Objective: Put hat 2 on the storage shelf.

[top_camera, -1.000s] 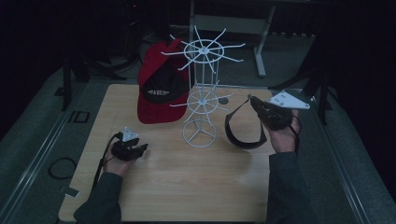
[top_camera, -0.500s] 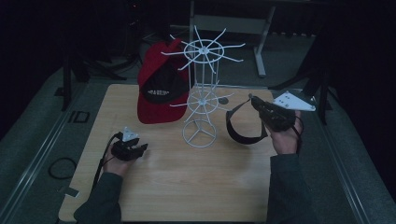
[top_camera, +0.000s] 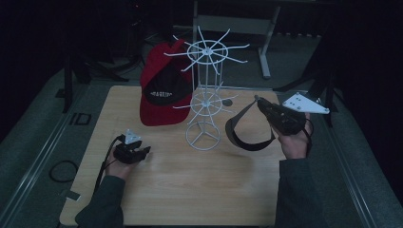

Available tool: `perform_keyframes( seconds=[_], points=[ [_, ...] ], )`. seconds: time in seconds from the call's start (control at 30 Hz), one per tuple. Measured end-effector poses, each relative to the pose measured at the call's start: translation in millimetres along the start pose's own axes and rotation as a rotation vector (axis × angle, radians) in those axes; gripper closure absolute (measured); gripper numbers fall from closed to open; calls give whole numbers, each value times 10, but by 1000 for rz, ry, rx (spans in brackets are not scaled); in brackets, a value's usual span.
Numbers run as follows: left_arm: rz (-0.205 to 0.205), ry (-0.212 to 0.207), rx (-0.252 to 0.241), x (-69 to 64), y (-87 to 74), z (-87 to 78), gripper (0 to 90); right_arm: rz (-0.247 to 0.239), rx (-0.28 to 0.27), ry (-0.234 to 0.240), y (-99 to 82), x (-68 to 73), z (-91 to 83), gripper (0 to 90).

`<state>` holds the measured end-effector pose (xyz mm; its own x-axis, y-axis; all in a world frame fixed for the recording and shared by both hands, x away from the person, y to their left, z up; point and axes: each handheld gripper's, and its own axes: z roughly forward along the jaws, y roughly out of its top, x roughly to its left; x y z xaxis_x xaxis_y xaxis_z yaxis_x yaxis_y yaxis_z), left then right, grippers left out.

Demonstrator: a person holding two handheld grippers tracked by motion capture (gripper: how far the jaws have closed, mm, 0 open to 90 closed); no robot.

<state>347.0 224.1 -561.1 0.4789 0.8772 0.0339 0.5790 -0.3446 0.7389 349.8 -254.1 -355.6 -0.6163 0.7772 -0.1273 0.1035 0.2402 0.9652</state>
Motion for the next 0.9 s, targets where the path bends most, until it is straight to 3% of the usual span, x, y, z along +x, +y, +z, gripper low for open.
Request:
perform_keyframes(
  seconds=[0.37,0.9],
  points=[
    [1,-1,1,0,-1,1,535,-3,-22,34,133,16,-34,877],
    [2,0,0,-1,-1,1,534,9,-58,94,192,57,-125,877]
  ],
)
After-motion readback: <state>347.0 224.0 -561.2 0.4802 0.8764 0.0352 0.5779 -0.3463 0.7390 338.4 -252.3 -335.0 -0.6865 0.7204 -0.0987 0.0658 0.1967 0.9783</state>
